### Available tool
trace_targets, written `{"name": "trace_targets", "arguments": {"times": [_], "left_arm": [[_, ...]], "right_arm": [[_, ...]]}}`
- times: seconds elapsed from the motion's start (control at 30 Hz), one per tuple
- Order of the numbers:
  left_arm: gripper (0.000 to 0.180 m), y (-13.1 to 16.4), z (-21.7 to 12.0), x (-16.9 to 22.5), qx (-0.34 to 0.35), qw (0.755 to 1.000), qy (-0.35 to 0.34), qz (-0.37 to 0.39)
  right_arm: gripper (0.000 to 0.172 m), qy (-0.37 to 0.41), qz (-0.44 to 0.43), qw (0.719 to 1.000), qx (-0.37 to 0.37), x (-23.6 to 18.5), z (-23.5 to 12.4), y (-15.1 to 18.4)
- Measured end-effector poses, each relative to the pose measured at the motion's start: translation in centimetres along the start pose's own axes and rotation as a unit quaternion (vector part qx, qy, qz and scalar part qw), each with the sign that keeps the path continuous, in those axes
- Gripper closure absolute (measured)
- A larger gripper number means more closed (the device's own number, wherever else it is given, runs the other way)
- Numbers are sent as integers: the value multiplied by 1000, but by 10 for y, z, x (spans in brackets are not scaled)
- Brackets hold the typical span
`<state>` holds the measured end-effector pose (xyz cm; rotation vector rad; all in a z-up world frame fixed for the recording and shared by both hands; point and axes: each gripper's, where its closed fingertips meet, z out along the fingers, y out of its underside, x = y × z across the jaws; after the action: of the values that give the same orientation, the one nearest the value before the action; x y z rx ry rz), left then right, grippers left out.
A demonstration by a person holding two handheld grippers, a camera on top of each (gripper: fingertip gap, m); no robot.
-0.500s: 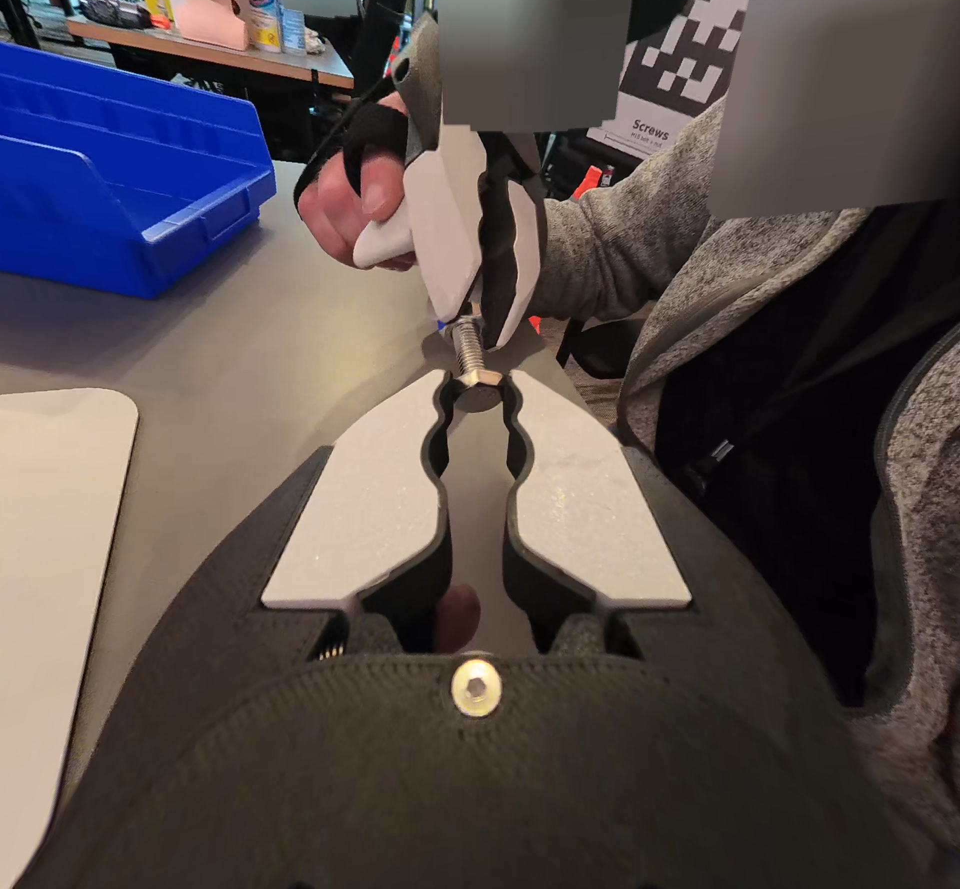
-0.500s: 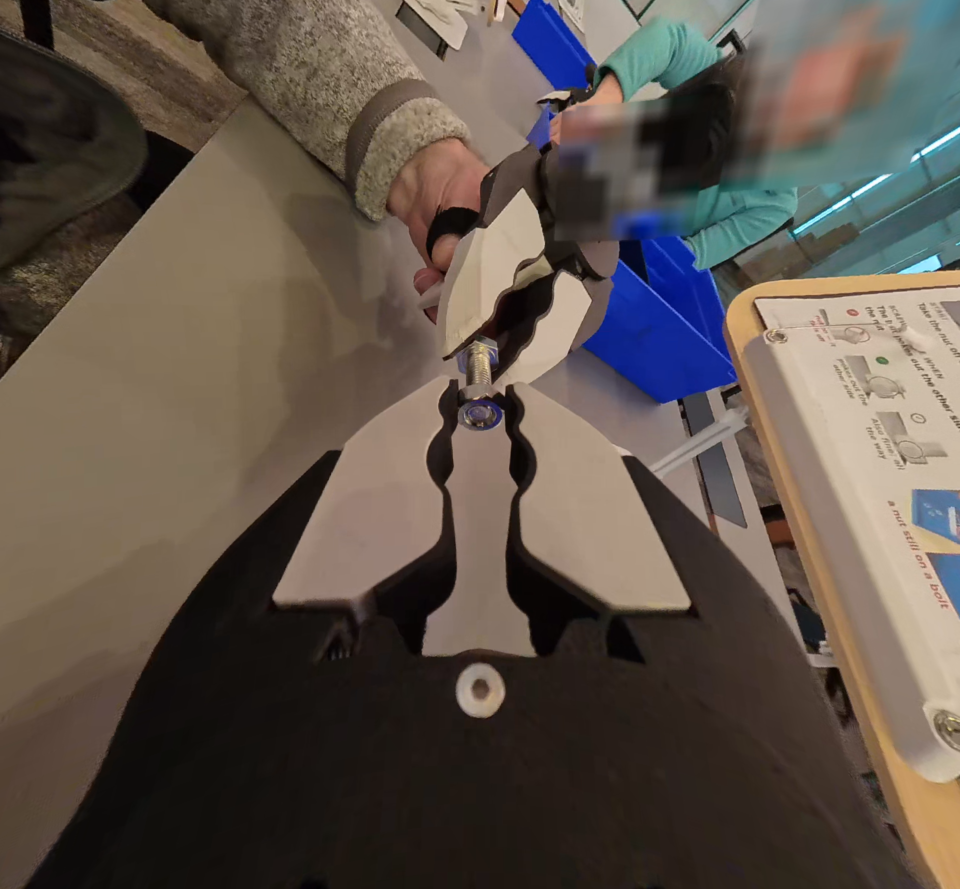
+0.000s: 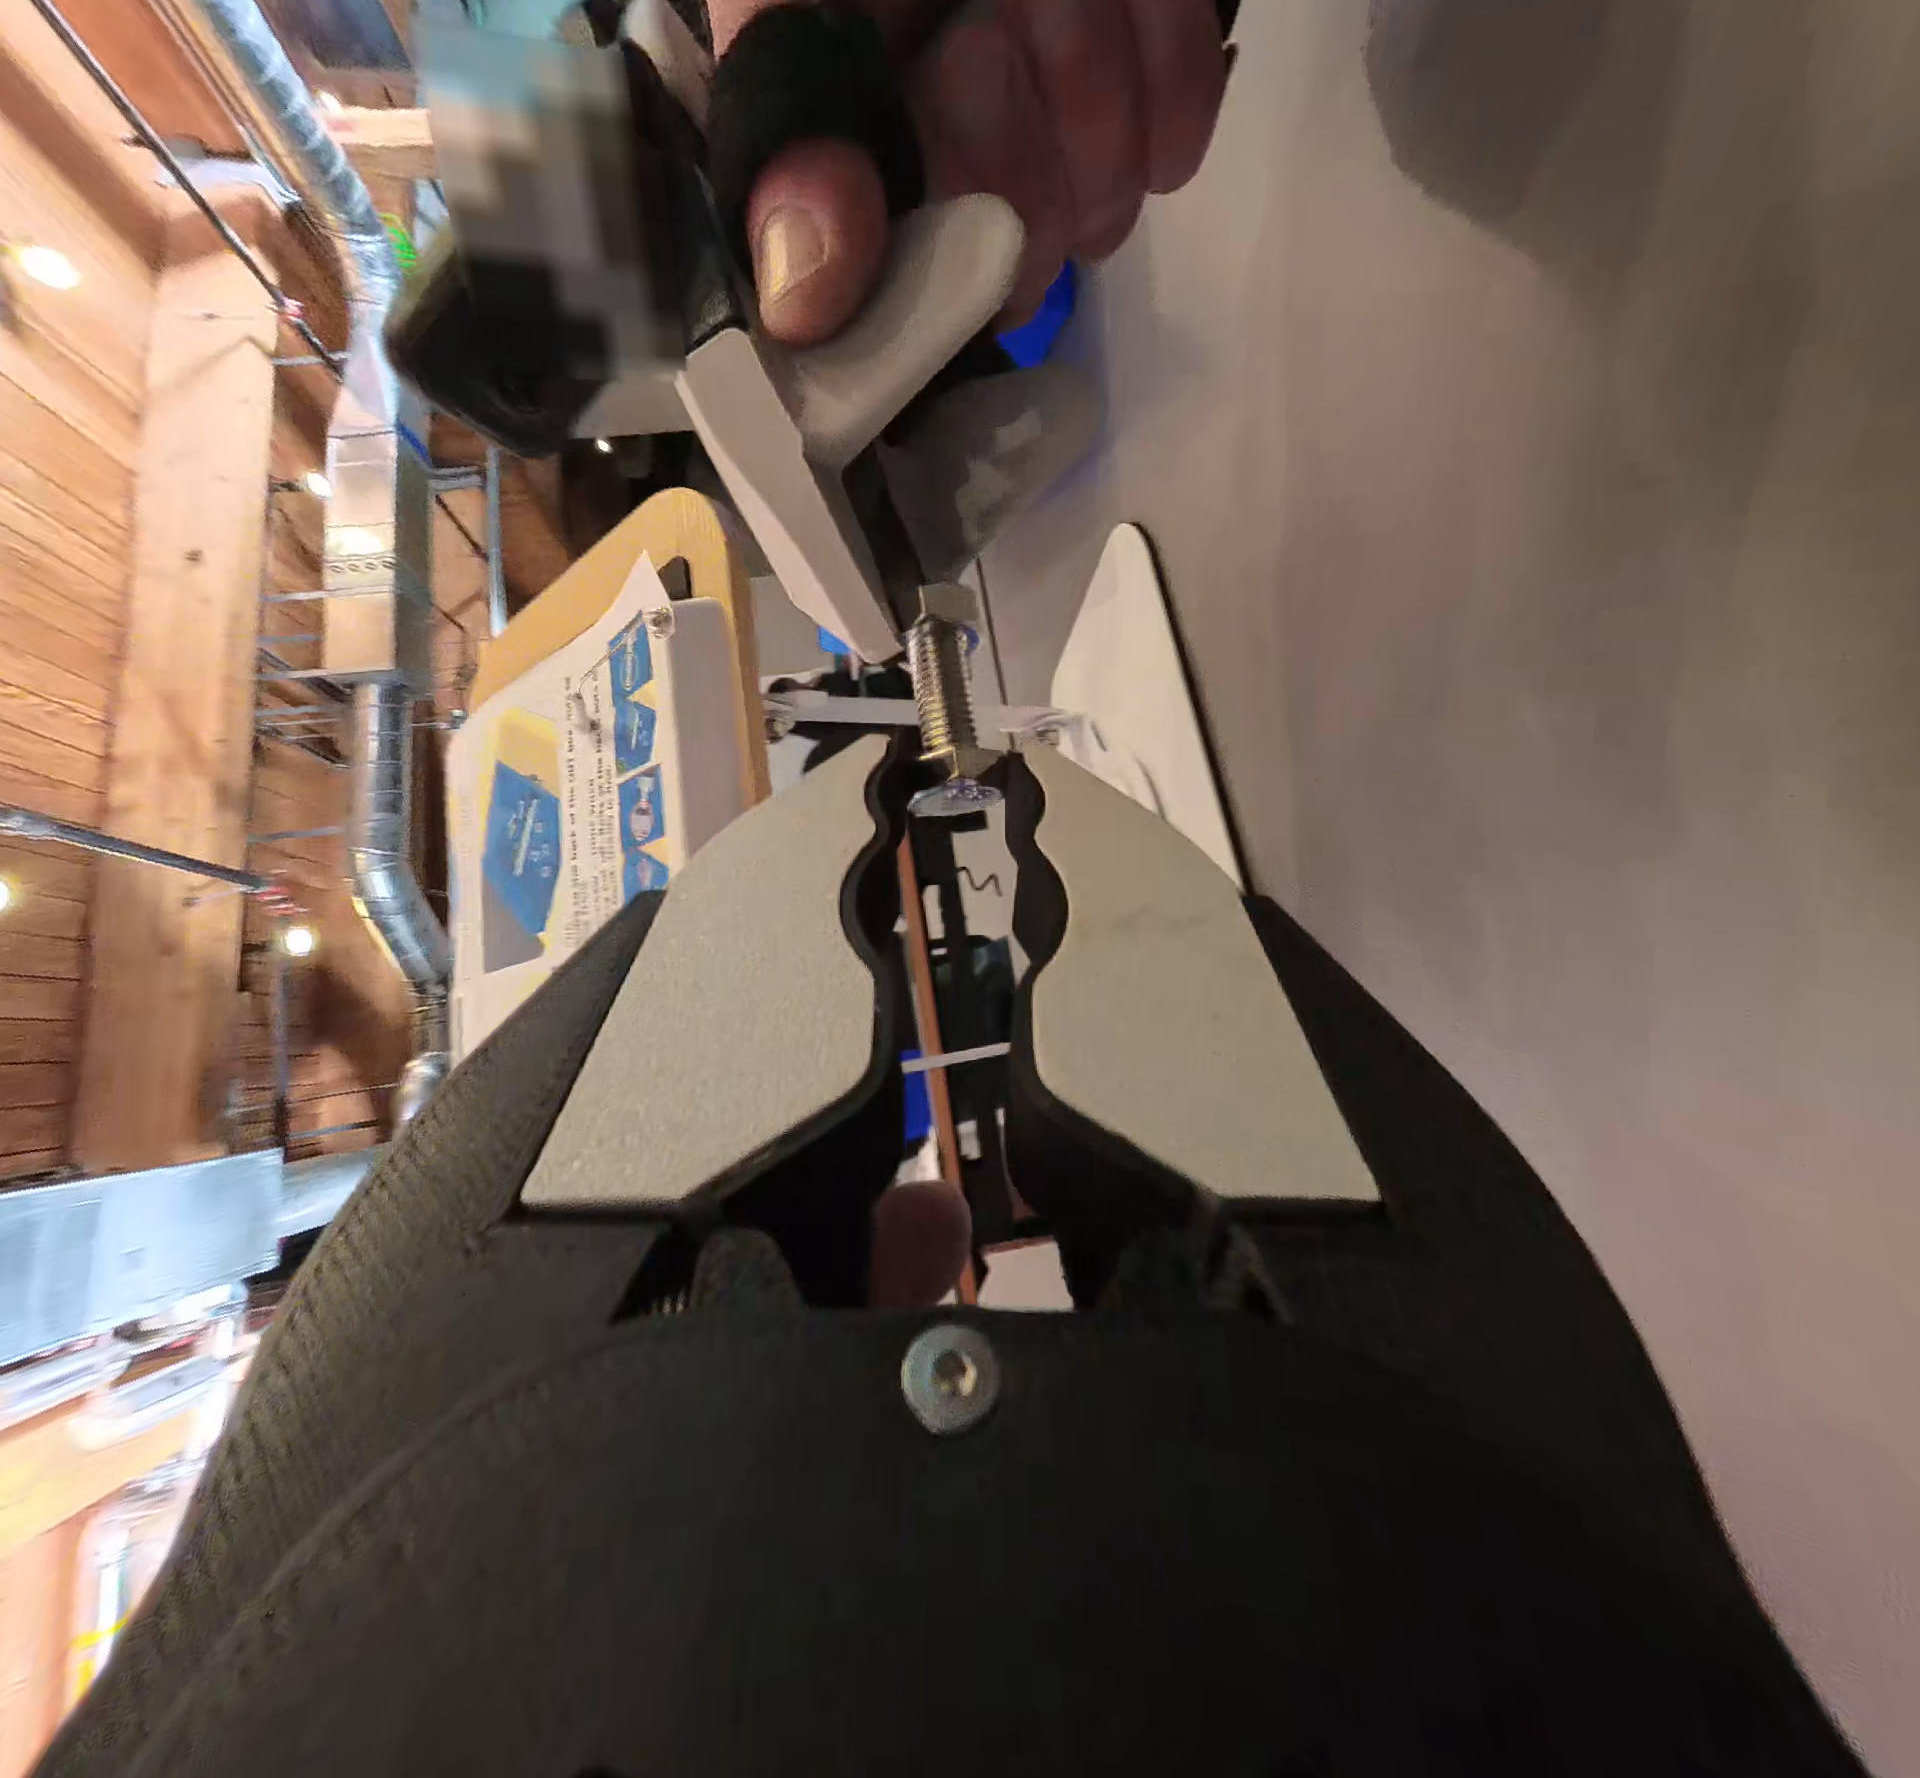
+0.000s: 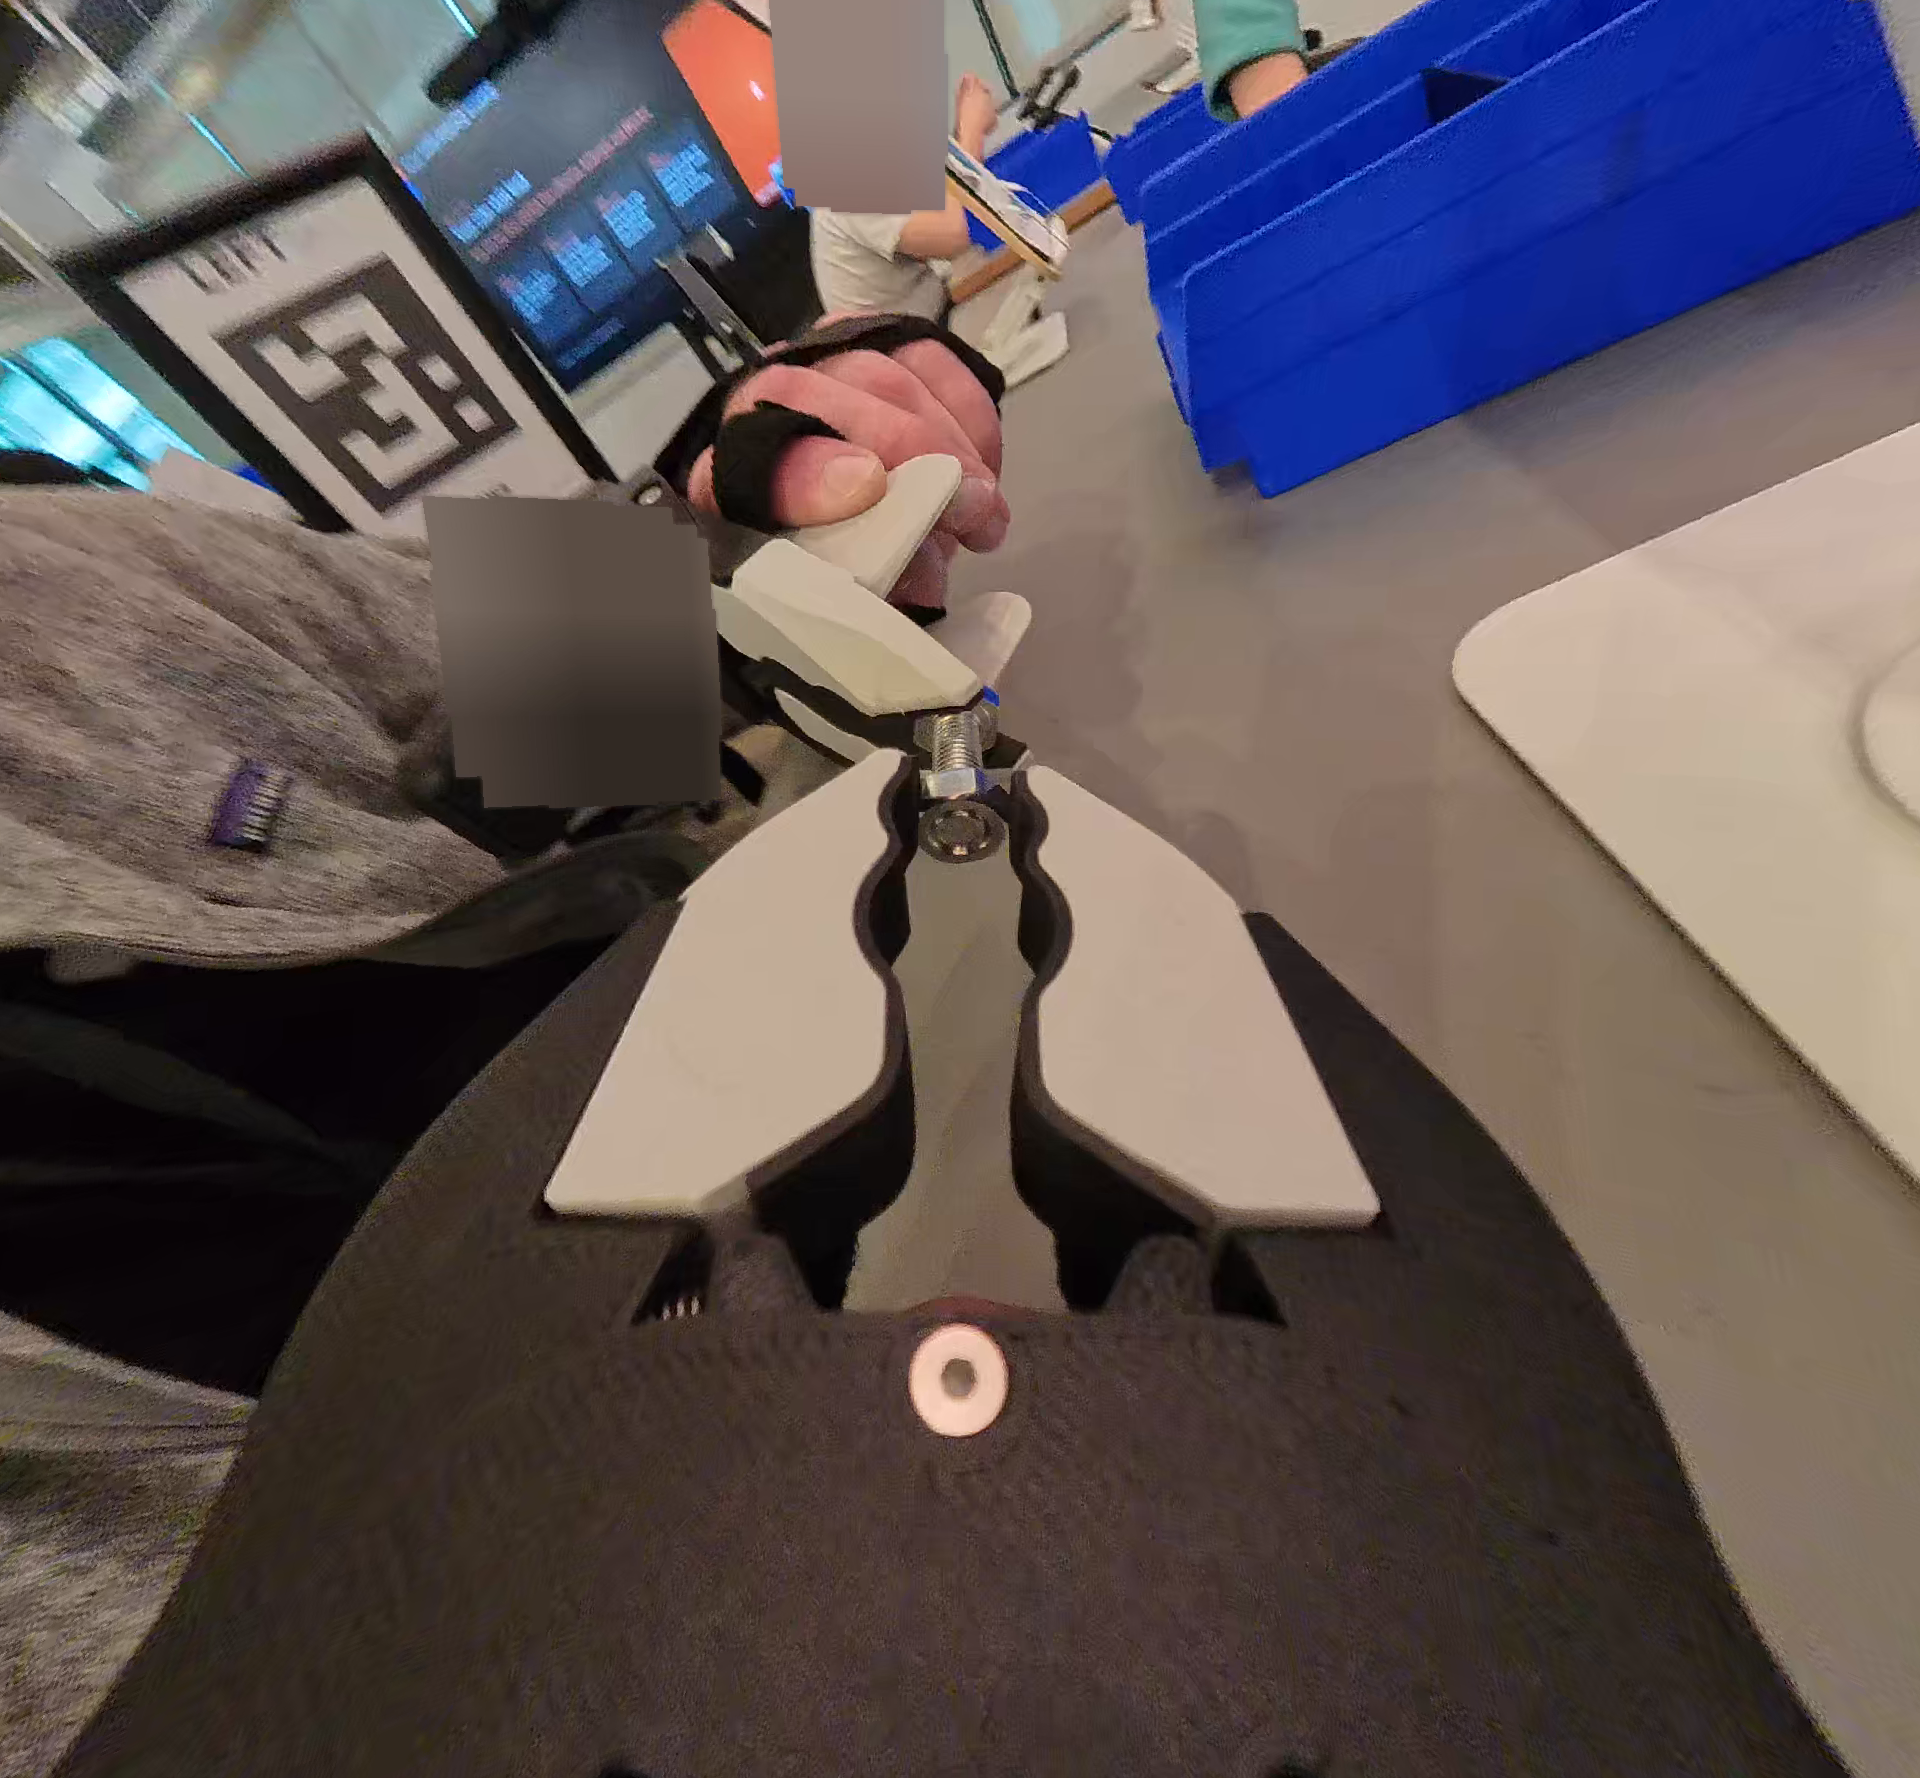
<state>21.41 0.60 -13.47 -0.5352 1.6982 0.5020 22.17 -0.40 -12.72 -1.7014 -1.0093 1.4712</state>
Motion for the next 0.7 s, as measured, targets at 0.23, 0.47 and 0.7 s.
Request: {"name": "trace_targets", "arguments": {"times": [0.23,0.47,0.7], "left_arm": [[162,-9,-7,6,125,939,154,-280],[163,-22,-25,-4,275,760,290,-513],[163,-32,-32,0,309,700,348,-542]], "right_arm": [[119,96,-241,965,-44,-7,-6,-11],[133,139,-488,855,-107,-28,1,0],[152,154,-537,820,-130,-31,8,6]]}}
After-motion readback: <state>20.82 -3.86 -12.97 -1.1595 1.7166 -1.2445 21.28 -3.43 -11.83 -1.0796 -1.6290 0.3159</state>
